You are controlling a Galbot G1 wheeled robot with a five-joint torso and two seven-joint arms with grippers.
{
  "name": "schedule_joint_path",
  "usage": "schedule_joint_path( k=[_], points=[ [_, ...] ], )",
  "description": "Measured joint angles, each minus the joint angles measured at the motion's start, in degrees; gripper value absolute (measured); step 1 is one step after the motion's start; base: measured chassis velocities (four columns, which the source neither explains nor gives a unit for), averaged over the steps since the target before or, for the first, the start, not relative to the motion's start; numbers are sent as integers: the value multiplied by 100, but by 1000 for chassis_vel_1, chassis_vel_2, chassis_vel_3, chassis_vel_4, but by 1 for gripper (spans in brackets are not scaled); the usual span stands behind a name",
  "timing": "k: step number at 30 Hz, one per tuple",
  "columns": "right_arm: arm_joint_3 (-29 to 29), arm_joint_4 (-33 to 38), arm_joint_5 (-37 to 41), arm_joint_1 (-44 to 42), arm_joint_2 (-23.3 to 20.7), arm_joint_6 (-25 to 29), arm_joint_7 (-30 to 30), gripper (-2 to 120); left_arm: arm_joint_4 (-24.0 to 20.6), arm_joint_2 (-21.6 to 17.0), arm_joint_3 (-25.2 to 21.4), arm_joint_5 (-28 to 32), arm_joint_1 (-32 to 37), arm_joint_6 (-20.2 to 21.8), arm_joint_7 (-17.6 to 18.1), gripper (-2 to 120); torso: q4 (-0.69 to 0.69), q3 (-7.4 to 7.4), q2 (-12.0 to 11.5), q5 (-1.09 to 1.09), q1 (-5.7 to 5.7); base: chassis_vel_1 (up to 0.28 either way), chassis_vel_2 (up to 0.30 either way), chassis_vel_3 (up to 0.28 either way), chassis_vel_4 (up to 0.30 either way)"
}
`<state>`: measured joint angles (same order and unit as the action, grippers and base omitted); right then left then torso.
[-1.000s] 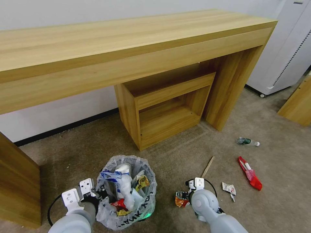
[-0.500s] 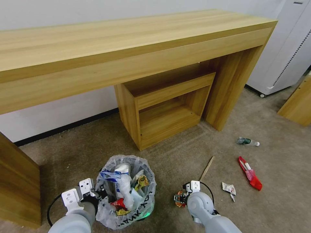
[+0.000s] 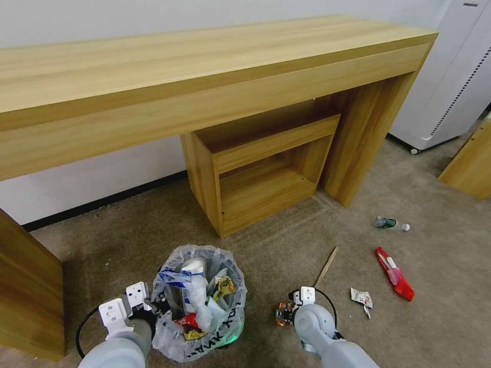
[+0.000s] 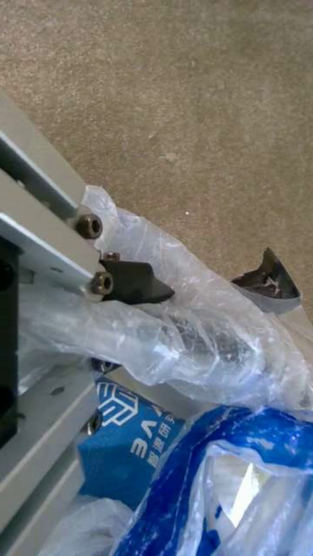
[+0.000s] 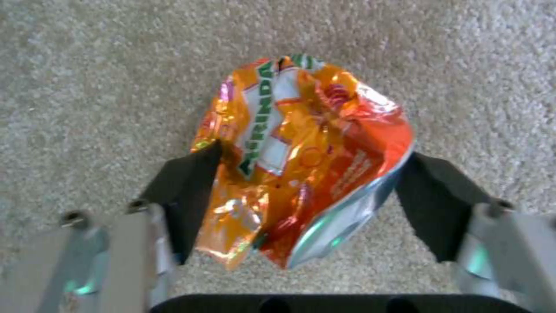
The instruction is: Pick up the trash bin and place the garbage on the floor into it.
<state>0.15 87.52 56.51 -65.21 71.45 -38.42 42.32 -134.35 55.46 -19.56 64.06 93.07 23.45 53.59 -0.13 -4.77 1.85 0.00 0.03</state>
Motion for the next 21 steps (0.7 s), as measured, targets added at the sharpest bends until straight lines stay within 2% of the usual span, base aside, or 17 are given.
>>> schedule_joint_path(
  k=[3,7,11,14,16,18,20,21],
  points=[
    [-3,-2,-27,-7,16,27,-13,60,15,-9,4,0,-13,-15,0,1,0,0,0,0,0,0,0,0,0],
    [9,7,-62,-17,29,85,-83,43,39,-14,22,1,-32,-21,3,1,-1,1,1,-2,0,0,0,0,0],
    [22,134,-71,-50,-17,111,-141,36,45,-25,23,3,-42,-21,3,1,1,0,0,4,0,0,0,0,0],
    [254,756,-330,-81,-233,257,-360,27,59,-27,31,6,-48,-19,1,1,0,0,0,0,0,0,0,0,0],
    [309,895,-369,-92,-293,304,-436,26,63,-26,32,6,-50,-19,0,1,0,-1,0,2,0,0,0,0,0],
    [605,1610,-356,-110,-583,472,-738,24,77,-28,37,6,-56,-13,-1,1,-1,-1,0,-1,0,0,0,0,0],
    [657,1750,-341,-115,-652,515,-824,24,77,-29,37,6,-55,-13,-1,1,-1,-1,0,-1,0,0,0,0,0],
    [766,2064,-328,-123,-818,592,-1030,24,77,-32,35,7,-50,-14,-2,1,-1,-1,0,1,0,0,0,0,0]
  ],
)
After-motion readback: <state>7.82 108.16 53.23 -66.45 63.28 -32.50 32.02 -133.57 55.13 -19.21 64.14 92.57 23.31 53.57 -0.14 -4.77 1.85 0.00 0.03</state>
